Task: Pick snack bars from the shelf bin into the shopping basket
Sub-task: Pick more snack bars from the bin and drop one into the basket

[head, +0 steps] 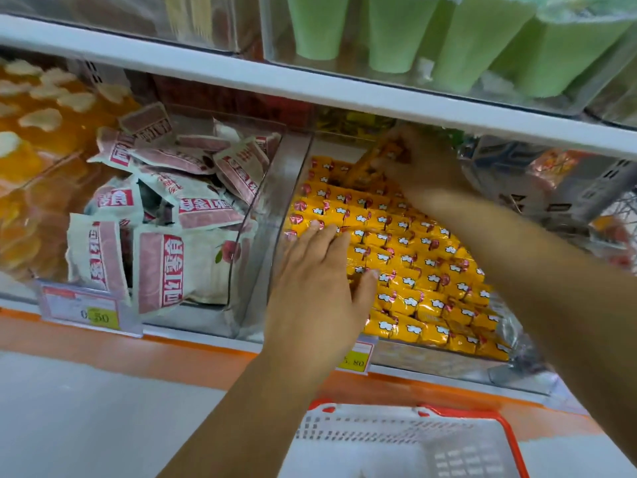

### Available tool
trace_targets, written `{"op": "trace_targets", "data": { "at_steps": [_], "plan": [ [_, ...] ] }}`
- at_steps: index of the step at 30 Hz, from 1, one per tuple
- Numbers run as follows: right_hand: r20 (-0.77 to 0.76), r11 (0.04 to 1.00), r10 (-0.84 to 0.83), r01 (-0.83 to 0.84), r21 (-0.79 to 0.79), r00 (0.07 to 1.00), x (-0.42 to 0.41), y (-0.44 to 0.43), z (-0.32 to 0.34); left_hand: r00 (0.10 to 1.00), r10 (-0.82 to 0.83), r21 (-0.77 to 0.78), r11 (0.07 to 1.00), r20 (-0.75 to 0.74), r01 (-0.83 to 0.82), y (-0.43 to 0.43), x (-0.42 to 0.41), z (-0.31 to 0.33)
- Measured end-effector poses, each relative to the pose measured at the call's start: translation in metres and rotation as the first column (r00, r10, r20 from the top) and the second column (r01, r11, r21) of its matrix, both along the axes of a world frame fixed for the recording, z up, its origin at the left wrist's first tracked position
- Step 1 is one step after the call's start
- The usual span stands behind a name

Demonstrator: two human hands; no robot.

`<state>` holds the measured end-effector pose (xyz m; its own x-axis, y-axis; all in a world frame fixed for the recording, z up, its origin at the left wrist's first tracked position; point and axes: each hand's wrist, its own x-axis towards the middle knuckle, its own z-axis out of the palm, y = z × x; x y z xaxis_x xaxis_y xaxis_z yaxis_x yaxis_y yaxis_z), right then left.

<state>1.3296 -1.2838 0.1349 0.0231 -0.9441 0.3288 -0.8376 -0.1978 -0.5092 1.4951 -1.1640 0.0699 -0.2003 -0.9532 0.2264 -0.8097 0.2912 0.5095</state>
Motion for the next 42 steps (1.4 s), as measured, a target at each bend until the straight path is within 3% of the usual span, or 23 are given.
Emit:
{"op": "trace_targets", "data": {
  "at_steps": [4, 10, 14, 18, 23, 28, 33, 37, 42],
  "plan": [
    [-0.146, 0.975, 0.165, -0.140, 0.171, 0.975, 0.001, -0.022, -0.012, 1.000, 0.001, 0.013, 1.000, 0.005, -0.001, 0.001, -0.001, 0.001],
    [-0.305, 0.973, 0.174, -0.117, 0.197, 0.936, 0.001, -0.040, -0.041, 0.999, 0.024, -0.012, 1.000, -0.036, -0.024, 0.001, -0.002, 0.000],
    [-0.284, 0.954, 0.209, -0.131, 0.268, 0.936, -0.002, -0.042, -0.032, 1.000, 0.004, 0.012, 1.000, -0.017, -0.004, 0.000, -0.002, 0.000],
    [-0.175, 0.980, 0.169, -0.147, 0.132, 0.970, 0.023, -0.045, -0.024, 0.999, 0.011, -0.011, 1.000, -0.037, -0.011, 0.000, -0.002, 0.000],
    [-0.267, 0.978, 0.177, -0.139, 0.156, 0.947, 0.052, -0.059, -0.033, 0.998, 0.009, -0.037, 0.999, -0.067, -0.011, 0.000, -0.002, -0.002],
    [0.067, 0.996, 0.091, -0.092, 0.019, 0.994, 0.054, -0.030, -0.021, 0.988, -0.016, 0.020, 1.000, -0.156, 0.020, 0.004, 0.003, 0.004],
    [0.338, 0.997, 0.022, 0.006, -0.080, 0.941, 0.035, 0.060, -0.004, 0.936, 0.055, 0.058, 0.998, -0.346, -0.037, 0.017, 0.008, 0.018],
    [0.659, 0.997, 0.028, 0.025, -0.072, 0.752, 0.019, 0.148, 0.000, 0.877, 0.029, 0.082, 0.997, -0.480, 0.012, 0.032, 0.012, 0.027],
    [0.828, 0.994, -0.105, 0.066, 0.083, 0.551, -0.003, 0.223, -0.008, 0.776, -0.036, 0.200, 0.958, -0.629, 0.207, 0.056, 0.014, 0.040]
  ]
}}
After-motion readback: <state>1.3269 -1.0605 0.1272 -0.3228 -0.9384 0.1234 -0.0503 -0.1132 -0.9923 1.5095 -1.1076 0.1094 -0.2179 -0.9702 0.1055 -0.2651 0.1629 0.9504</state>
